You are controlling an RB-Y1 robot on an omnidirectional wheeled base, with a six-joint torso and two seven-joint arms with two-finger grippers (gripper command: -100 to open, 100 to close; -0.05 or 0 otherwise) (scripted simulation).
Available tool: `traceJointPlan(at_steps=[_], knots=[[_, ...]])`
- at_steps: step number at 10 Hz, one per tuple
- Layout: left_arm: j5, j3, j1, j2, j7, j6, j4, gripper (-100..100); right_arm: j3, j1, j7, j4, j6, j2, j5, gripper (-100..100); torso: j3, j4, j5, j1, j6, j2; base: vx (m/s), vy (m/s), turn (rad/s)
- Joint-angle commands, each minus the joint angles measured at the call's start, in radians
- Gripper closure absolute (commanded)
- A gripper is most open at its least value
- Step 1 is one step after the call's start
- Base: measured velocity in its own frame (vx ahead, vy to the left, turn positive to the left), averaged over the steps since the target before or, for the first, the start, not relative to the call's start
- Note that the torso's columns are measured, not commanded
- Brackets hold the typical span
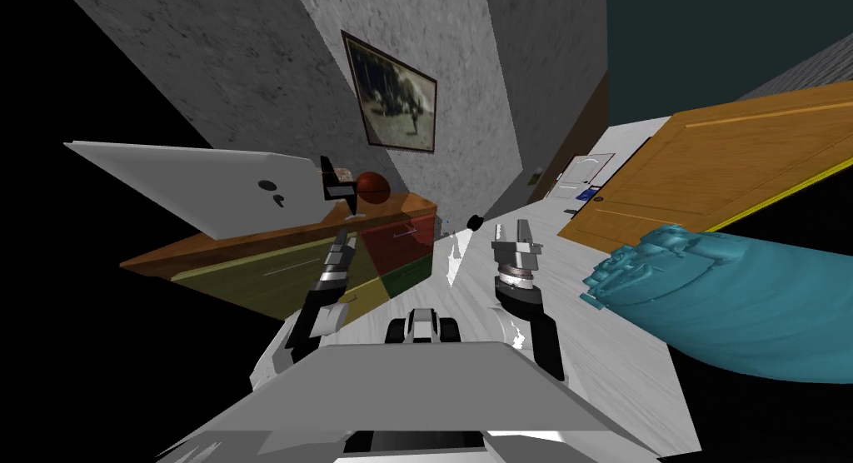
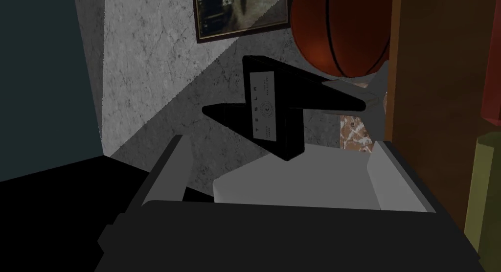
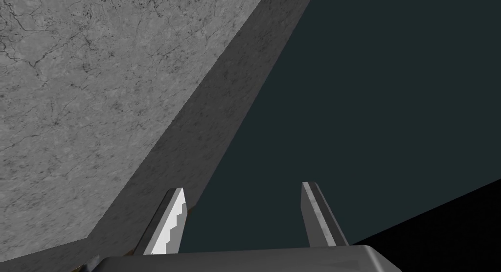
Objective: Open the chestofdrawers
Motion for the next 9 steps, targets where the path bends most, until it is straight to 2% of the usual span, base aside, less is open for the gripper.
traceJointPlan(at_steps=[1,4,9], knots=[[0.004,0.014,-0.018,0.004,-0.008,0.011,0.057,-100,0.000,0.000,0.000,0.000,0.000,0.000,0.000,0,-0.001,0.000,0.000,-0.002,0.000,-0.001,0.098,-0.124,0.070],[0.014,0.040,-0.037,0.018,-0.012,0.022,0.133,-100,0.000,0.000,0.000,0.000,0.000,0.000,0.000,0,0.000,0.000,-0.001,-0.002,0.000,0.000,0.097,-0.148,0.069],[0.025,0.070,-0.059,0.017,-0.016,0.034,0.222,-100,0.000,0.000,0.000,0.000,0.000,0.000,0.000,0,0.000,0.000,0.000,0.000,0.000,0.000,0.081,-0.123,0.058]])
